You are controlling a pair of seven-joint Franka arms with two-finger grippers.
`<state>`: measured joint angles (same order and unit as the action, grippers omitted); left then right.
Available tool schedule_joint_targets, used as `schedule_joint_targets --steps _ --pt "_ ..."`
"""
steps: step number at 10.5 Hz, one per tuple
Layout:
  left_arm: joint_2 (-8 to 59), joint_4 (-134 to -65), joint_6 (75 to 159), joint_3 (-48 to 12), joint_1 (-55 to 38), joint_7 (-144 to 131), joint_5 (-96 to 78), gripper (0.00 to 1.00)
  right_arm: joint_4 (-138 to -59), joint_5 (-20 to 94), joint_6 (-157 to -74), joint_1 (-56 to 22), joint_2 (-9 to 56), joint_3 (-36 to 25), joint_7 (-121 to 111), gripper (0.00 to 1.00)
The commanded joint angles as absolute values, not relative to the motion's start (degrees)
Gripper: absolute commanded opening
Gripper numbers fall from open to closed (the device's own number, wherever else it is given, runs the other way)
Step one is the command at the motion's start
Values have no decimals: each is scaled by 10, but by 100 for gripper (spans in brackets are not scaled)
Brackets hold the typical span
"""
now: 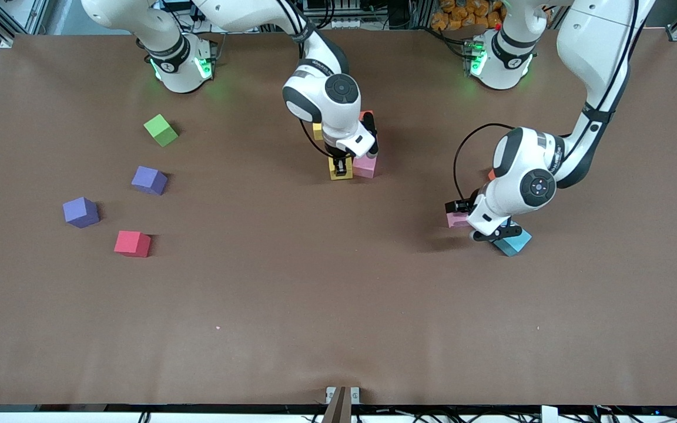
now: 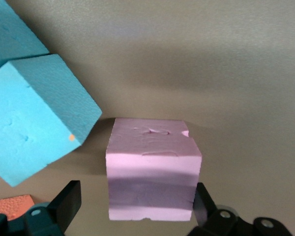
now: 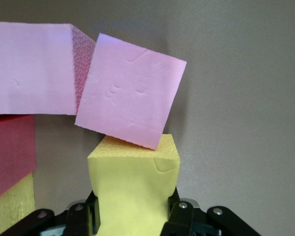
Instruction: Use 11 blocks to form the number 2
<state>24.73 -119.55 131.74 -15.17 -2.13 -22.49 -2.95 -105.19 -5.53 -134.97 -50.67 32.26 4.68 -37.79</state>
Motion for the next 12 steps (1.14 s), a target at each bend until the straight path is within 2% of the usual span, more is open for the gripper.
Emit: schedule_joint_targets --steps 1,2,3,4,5,6,8,12 --pt "257 -1187 1313 -156 -13 -222 -10 89 -1045 -57 -1354 -511 333 44 -382 48" --pt "263 -1187 1313 -157 -11 -223 -10 87 -1045 -57 -1354 -511 335 44 -382 64" --pt "264 -1186 1313 -157 -7 -223 -9 79 -1044 -58 -1354 -510 336 44 -381 100" --pt "264 -1186 1313 -158 -7 -225 -10 62 -1042 -58 -1354 -510 338 44 -381 100" --pt "264 -1180 1313 -158 -7 -230 -10 30 -1042 -57 -1354 -510 338 44 -380 100" --pt "263 -1177 1313 -158 -7 -234 -10 14 -1042 -57 -1354 -509 338 44 -379 100" --pt "256 -1171 1312 -162 -10 -245 -17 12 -1043 -57 -1341 -505 317 45 -378 100" --pt "240 -1132 1229 -190 -13 -291 -17 9 -1041 -40 -1230 -455 237 44 -371 100"
